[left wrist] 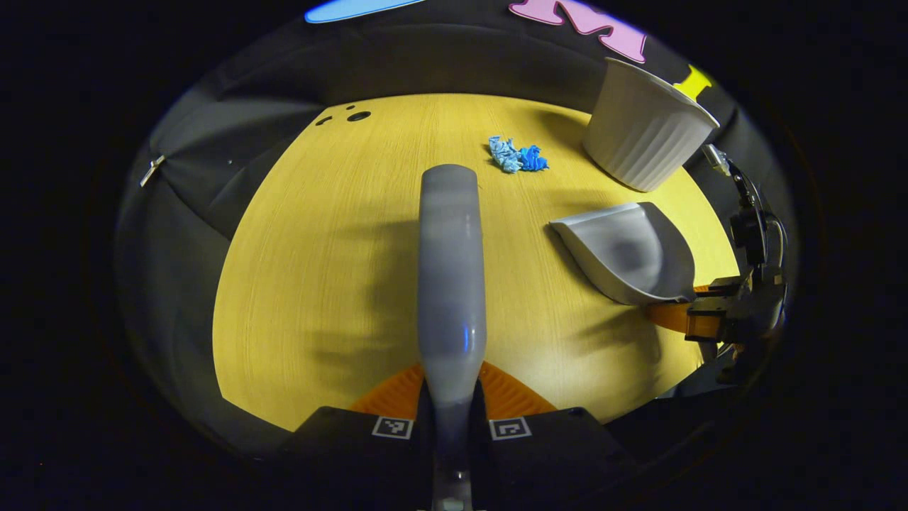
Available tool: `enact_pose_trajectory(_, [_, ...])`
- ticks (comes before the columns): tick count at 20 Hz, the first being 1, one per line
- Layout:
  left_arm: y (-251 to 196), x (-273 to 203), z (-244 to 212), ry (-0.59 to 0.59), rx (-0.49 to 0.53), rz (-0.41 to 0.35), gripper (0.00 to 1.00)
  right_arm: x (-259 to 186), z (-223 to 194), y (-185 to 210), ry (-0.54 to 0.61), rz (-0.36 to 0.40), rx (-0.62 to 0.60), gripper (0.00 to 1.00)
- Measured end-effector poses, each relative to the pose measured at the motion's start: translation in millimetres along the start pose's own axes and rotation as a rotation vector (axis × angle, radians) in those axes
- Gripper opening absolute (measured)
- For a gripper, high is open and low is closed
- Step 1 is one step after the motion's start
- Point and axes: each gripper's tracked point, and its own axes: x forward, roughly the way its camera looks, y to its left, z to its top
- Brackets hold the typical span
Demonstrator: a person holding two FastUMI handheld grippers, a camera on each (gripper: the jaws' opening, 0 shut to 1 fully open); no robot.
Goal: Pick up the small broom and dustpan from the desktop, sweep the trash into the dustpan with the broom, and then empty the trash into the garbage bin.
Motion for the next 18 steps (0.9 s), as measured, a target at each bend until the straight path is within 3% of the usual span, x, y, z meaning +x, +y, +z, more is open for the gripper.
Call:
enact_pose_trajectory(1, [-2, 3, 2, 0.005, 0.0, 0.004, 0.25, -1, -1, 1, -0.001, 0.026, -0.005, 0.48])
enact_pose_trajectory(2, [-5, 5, 5, 0.007, -0.003, 0.004, 0.25, 0, -1, 1, -0.006, 0.052, -0.005, 0.39])
enact_pose_trajectory(4, [-13, 9, 12, 0.007, -0.014, 0.003, 0.22, 1, -2, -2, -0.003, 0.095, 0.0, 0.37])
enact_pose_trajectory(5, [-16, 11, 16, 0.008, -0.015, 0.002, 0.28, 3, -3, -4, -0.004, 0.1, 0.002, 0.36])
enact_pose_trajectory(6, [-18, 14, 20, 0.006, -0.007, 0.004, 0.25, 1, -4, -5, 0.013, 0.101, -0.012, 0.34])
enact_pose_trajectory(10, [-9, 22, 57, -0.02, 0.057, 0.041, 0.21, -15, -6, -17, 0.008, 0.133, -0.087, 0.34])
enact_pose_trajectory(11, [-3, 25, 71, -0.028, 0.061, 0.053, 0.25, -20, -5, -22, 0.002, 0.139, -0.105, 0.34])
enact_pose_trajectory(18, [24, 81, 158, -0.033, 0.197, 0.095, 0.28, -30, 2, -45, -0.033, 0.163, -0.262, 0.34])
